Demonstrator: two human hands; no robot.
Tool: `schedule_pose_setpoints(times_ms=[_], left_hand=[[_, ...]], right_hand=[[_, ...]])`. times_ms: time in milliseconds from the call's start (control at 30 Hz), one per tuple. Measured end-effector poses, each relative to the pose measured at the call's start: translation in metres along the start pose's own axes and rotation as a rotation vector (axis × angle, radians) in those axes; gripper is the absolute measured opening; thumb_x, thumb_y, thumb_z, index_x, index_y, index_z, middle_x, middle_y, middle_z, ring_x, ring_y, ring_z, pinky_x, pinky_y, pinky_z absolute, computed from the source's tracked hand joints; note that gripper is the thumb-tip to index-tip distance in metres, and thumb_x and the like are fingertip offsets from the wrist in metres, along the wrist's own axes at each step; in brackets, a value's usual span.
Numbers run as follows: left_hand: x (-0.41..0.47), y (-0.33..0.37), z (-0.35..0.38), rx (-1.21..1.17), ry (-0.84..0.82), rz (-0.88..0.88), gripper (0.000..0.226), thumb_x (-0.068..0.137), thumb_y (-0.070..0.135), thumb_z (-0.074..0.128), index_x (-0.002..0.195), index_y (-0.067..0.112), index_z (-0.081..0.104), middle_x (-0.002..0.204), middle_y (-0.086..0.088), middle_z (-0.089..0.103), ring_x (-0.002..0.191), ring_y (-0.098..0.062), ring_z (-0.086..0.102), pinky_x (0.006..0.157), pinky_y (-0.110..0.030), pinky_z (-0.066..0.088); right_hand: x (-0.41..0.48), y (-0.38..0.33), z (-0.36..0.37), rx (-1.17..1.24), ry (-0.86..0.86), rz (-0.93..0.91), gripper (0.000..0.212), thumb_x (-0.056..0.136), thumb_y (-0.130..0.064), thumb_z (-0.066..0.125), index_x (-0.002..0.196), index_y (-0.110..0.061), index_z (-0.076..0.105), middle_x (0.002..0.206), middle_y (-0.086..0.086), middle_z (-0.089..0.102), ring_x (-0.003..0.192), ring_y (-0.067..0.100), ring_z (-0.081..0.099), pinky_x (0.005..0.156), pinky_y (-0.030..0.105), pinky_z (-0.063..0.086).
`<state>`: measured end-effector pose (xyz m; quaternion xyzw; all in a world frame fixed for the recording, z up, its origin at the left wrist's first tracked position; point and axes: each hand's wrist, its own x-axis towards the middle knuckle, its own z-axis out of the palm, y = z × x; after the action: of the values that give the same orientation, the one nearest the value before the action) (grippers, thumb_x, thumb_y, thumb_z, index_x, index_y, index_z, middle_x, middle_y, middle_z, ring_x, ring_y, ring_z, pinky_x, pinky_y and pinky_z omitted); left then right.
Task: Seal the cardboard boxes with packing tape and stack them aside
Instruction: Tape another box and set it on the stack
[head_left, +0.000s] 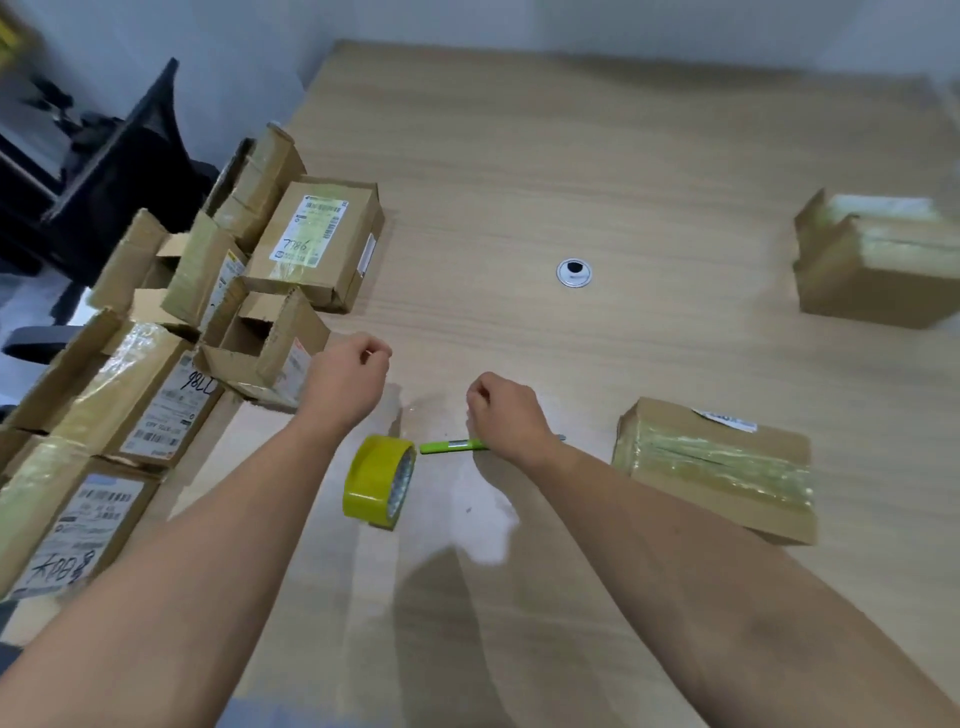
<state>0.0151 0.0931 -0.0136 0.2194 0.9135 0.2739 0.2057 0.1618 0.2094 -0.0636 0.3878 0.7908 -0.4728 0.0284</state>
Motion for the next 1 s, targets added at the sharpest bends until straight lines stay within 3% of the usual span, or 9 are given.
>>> schedule_pose_setpoints(times_ms=[100, 233, 367, 500, 567, 600, 667, 800, 1000], left_hand=[[-0.019, 0.042, 0.040, -0.188, -0.084, 0.041, 0.018, 0.094, 0.016, 0.053, 0.091, 0.024, 0.068, 0.078, 0.005, 0.067, 0.079, -0.018, 0.062, 0.073, -0.032, 0.048], [-0.053, 0.084, 0.094, -0.296, -0.223, 0.044, 0.019, 0.093, 0.013, 0.054, 0.084, 0.022, 0.068, 0.077, 0.000, 0.069, 0.070, -0.018, 0.064, 0.066, -0.028, 0.044], [-0.084, 0.113, 0.143, -0.299, -0.269, 0.016, 0.017, 0.094, 0.020, 0.053, 0.087, 0.024, 0.069, 0.096, 0.002, 0.072, 0.096, -0.021, 0.067, 0.088, -0.036, 0.052], [-0.114, 0.138, 0.180, -0.292, -0.229, 0.016, 0.021, 0.100, 0.023, 0.046, 0.103, 0.029, 0.066, 0.115, -0.001, 0.065, 0.120, -0.026, 0.057, 0.103, -0.039, 0.043], [-0.128, 0.148, 0.194, -0.313, -0.224, -0.011, 0.028, 0.104, 0.025, 0.042, 0.119, 0.022, 0.066, 0.119, 0.005, 0.063, 0.120, -0.021, 0.052, 0.102, -0.033, 0.039], [-0.135, 0.152, 0.199, -0.333, -0.236, -0.017, 0.026, 0.105, 0.025, 0.041, 0.110, 0.025, 0.066, 0.108, 0.012, 0.061, 0.112, -0.019, 0.050, 0.095, -0.031, 0.037], [-0.144, 0.159, 0.212, -0.342, -0.252, -0.022, 0.024, 0.106, 0.028, 0.039, 0.092, 0.033, 0.058, 0.091, 0.019, 0.055, 0.103, -0.019, 0.051, 0.088, -0.034, 0.039], [-0.145, 0.158, 0.224, -0.391, -0.207, -0.072, 0.024, 0.105, 0.034, 0.040, 0.116, 0.025, 0.059, 0.112, 0.010, 0.062, 0.113, -0.021, 0.056, 0.089, -0.036, 0.041], [-0.141, 0.145, 0.222, -0.504, -0.125, -0.278, 0.025, 0.099, 0.017, 0.046, 0.091, 0.028, 0.067, 0.098, 0.012, 0.065, 0.103, -0.020, 0.059, 0.095, -0.039, 0.050]], right_hand=[[-0.018, 0.024, -0.034, 0.088, 0.059, 0.030, 0.017, 0.097, -0.014, 0.047, 0.097, -0.010, 0.063, 0.100, 0.015, 0.069, 0.100, 0.034, 0.065, 0.089, 0.050, 0.054], [-0.046, 0.054, -0.082, 0.078, 0.177, 0.040, 0.019, 0.098, -0.015, 0.046, 0.105, -0.012, 0.063, 0.101, 0.012, 0.069, 0.100, 0.033, 0.066, 0.088, 0.044, 0.053], [-0.071, 0.090, -0.127, 0.049, 0.332, 0.043, 0.027, 0.100, -0.012, 0.043, 0.120, -0.009, 0.062, 0.118, 0.011, 0.061, 0.109, 0.029, 0.057, 0.091, 0.037, 0.047], [-0.094, 0.133, -0.160, 0.038, 0.561, 0.069, 0.031, 0.102, -0.014, 0.042, 0.127, -0.011, 0.060, 0.132, 0.009, 0.053, 0.123, 0.028, 0.045, 0.100, 0.034, 0.036], [-0.102, 0.156, -0.171, 0.042, 0.646, 0.176, 0.035, 0.102, -0.019, 0.042, 0.133, -0.015, 0.057, 0.140, 0.005, 0.045, 0.130, 0.026, 0.036, 0.102, 0.036, 0.033], [-0.106, 0.167, -0.174, 0.039, 0.663, 0.247, 0.038, 0.101, -0.022, 0.041, 0.138, -0.017, 0.052, 0.145, 0.003, 0.040, 0.133, 0.026, 0.032, 0.103, 0.038, 0.034], [-0.115, 0.187, -0.178, 0.058, 0.630, 0.391, 0.047, 0.101, -0.027, 0.041, 0.147, -0.018, 0.041, 0.153, 0.006, 0.032, 0.137, 0.030, 0.030, 0.107, 0.043, 0.035], [-0.120, 0.206, -0.169, 0.238, 0.466, 0.476, 0.056, 0.105, -0.033, 0.036, 0.155, -0.012, 0.025, 0.151, 0.014, 0.041, 0.133, 0.035, 0.044, 0.101, 0.043, 0.040], [-0.113, 0.219, -0.165, 0.262, 0.435, 0.484, 0.046, 0.104, -0.039, 0.036, 0.140, -0.010, 0.040, 0.142, 0.012, 0.054, 0.118, 0.036, 0.056, 0.096, 0.045, 0.047]])
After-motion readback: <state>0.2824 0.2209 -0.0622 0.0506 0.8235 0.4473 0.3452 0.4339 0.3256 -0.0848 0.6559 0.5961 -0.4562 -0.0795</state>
